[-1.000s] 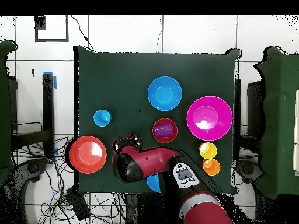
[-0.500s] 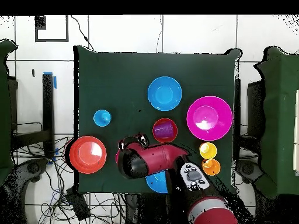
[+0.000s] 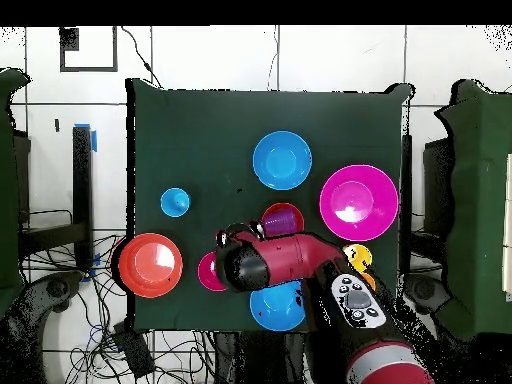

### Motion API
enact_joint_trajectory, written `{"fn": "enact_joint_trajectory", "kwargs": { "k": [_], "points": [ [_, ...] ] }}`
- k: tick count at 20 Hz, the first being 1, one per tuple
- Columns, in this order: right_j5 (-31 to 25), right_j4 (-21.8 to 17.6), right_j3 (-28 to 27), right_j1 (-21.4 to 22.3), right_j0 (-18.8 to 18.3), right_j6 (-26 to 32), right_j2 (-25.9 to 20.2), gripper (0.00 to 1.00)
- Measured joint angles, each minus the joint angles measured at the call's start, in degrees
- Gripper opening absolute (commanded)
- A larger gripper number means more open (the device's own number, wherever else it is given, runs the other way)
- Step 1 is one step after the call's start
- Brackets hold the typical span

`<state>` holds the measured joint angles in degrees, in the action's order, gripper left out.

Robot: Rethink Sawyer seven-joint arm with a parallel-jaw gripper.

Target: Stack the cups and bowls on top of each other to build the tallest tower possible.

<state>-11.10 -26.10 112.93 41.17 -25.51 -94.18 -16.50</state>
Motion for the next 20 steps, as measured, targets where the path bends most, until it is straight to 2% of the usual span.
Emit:
{"fn": "enact_joint_trajectory", "kwargs": {
  "k": [8, 20],
  "points": [
    [-3.90, -0.01, -2.87, 0.14, -2.55, 0.00, -3.23, 1.00],
    [-8.52, -0.76, -5.57, 1.42, -4.28, 0.00, -5.72, 1.00]
  ]
}}
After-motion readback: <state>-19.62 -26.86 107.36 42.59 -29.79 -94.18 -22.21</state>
